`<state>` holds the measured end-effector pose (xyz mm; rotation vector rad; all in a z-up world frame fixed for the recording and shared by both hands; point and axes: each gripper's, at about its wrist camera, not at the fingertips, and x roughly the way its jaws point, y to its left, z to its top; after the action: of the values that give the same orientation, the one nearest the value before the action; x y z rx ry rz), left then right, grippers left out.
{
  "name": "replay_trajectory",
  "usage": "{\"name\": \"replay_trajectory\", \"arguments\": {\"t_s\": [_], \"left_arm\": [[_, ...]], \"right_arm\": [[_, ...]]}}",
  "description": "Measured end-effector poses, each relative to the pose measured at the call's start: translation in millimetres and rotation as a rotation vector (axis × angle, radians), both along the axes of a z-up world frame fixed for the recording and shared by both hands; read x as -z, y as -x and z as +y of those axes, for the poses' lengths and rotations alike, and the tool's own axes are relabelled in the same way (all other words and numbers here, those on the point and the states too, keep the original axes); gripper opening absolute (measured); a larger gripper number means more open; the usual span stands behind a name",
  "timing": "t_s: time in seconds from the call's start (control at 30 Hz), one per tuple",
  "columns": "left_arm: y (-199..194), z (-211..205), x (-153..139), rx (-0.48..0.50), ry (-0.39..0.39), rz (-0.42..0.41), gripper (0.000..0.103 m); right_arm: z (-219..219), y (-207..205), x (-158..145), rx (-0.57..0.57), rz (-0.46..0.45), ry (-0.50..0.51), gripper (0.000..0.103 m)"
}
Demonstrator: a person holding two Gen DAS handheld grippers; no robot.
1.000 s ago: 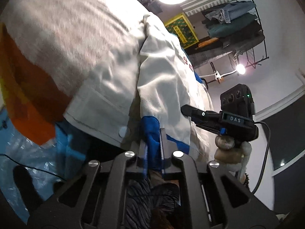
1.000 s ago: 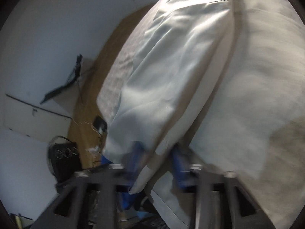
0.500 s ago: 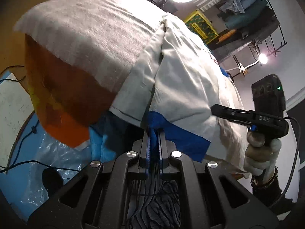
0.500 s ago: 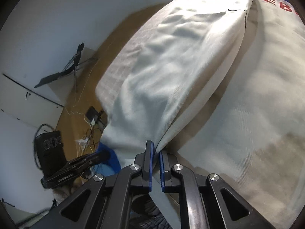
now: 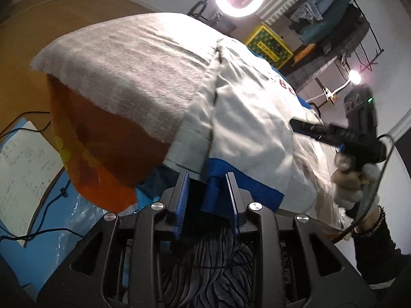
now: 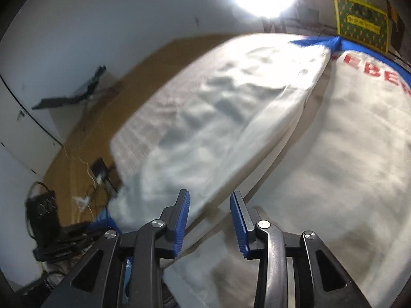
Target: Fold large clothes
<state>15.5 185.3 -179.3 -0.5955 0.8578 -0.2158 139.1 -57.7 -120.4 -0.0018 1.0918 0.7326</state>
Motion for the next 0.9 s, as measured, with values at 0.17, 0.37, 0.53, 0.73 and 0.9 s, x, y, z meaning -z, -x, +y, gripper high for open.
{"name": "replay_trajectory", "arguments": {"t_s": [0.17, 0.37, 0.53, 0.73, 0.9], "left_arm": [[-5, 29, 5, -0.083, 0.064, -0.061, 0.066], [-36, 40, 24, -0.041, 0.236, -0.048, 0.066], [-44, 48, 43, -0.073, 0.4, -0.045, 0.066], [-44, 32, 34, 0.034, 0.371, -0.055, 0.053], [-31, 32, 12, 0.064, 0.366, -0.108, 0.039]], "right_arm": [[9, 3, 19, -0.021, -0.016, 0.064, 0.035], [1, 16, 5, -0.027, -0.001, 0.003, 0.036], [0, 26, -1, -0.044, -0.025, 0.0, 0.037], [7, 21, 9, -0.038, -0.004, 0.029, 0.037], [8, 20, 17, -0.031, 0.009, 0.038, 0.037]]}}
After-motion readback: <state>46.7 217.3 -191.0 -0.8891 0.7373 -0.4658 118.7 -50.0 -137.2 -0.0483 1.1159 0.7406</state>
